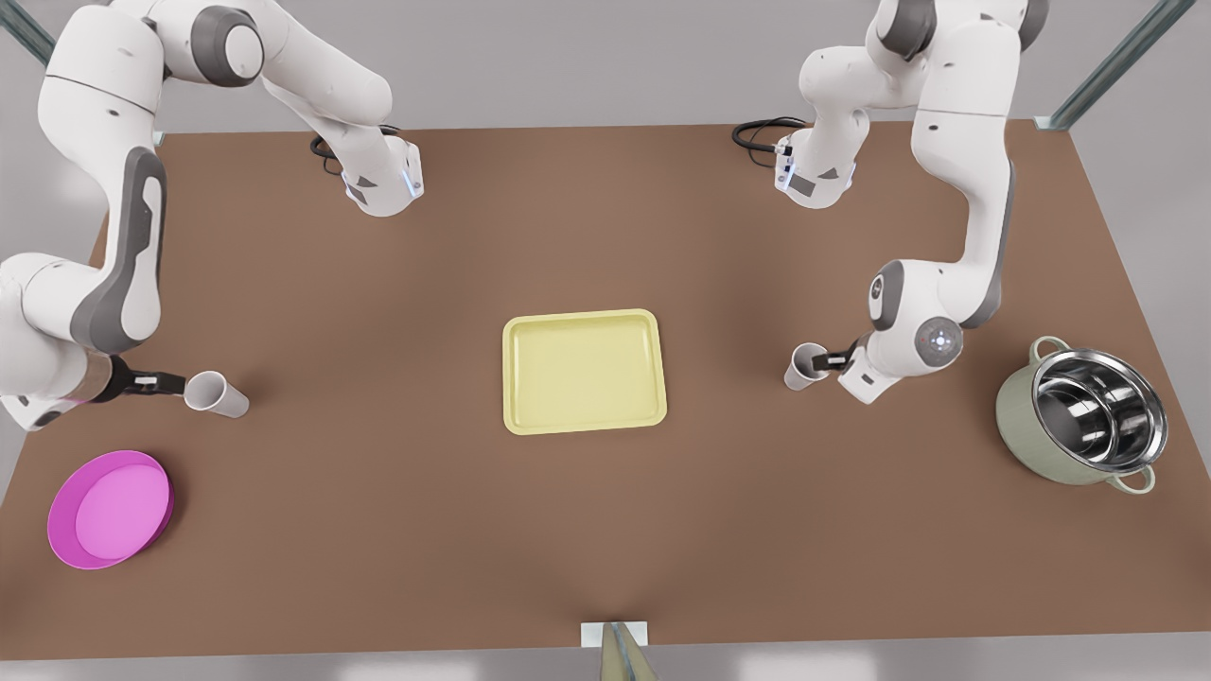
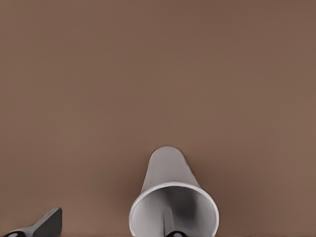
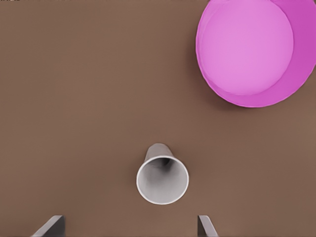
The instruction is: Use both arms to respectively pick up the white IKEA cups from the middle-left and middle-right positions, then place the white IKEA cups onto the middle-middle tray, ensuring that the cups remain upright and do not tip over
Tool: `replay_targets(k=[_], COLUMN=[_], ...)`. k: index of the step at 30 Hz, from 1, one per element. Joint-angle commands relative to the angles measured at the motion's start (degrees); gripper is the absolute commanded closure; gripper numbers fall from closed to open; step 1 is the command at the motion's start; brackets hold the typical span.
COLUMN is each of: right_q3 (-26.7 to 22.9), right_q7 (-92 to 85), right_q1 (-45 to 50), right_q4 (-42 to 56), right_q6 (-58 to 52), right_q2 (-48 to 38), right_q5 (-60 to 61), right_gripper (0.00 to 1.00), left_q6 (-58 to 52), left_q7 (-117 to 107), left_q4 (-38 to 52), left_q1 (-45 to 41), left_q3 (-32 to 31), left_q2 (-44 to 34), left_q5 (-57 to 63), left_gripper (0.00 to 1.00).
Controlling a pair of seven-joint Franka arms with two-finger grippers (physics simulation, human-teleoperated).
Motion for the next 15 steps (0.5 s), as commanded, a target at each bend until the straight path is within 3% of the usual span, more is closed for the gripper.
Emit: replay_targets(k=[1,7,8,9,11,13,14,15], right_q3=[-0.02,0.15,0.07,0.07,0.07,0.15,0.24,0.15], right_q7=[-7.10,-9.47,-9.73,-9.91,-11.32,-15.53,-16.24,-16.24], right_q1=[-0.16,-2.27,-2.45,-2.80,-3.59,-4.91,-5.61,-5.79], right_q4=[-2.11,-3.34,-3.51,-3.69,-4.13,-6.41,-7.82,-8.43], right_q6=[12.68,14.27,14.44,14.35,14.53,19.01,19.80,19.80], right_q2=[0.23,3.22,3.40,4.01,4.36,4.10,3.84,3.75], right_q5=[-0.09,2.63,2.72,2.81,2.81,5.08,5.27,5.27], right_gripper=[0.00,0.00,0.00,0.00,0.00,0.00,0.00,0.00], left_q6=[6.01,6.27,6.97,6.97,6.97,6.97,6.89,6.80], left_q7=[0.40,0.40,0.31,0.40,0.48,0.40,0.40,0.40], left_q4=[-1.22,-1.22,-1.22,-1.22,-1.31,-1.22,-1.22,-1.22], left_q1=[-0.30,-0.38,-0.47,-0.47,-0.47,-0.47,-0.56,-0.73], left_q3=[0.00,0.00,0.00,0.00,0.00,0.00,0.00,-0.09], left_q2=[0.23,2.26,2.52,2.61,2.70,2.70,2.70,2.61], left_q5=[-0.13,-0.22,-1.53,-3.47,-3.65,-3.82,-5.14,-5.14], left_gripper=[0.00,0.00,0.07,0.24,0.48,0.52,0.64,0.65])
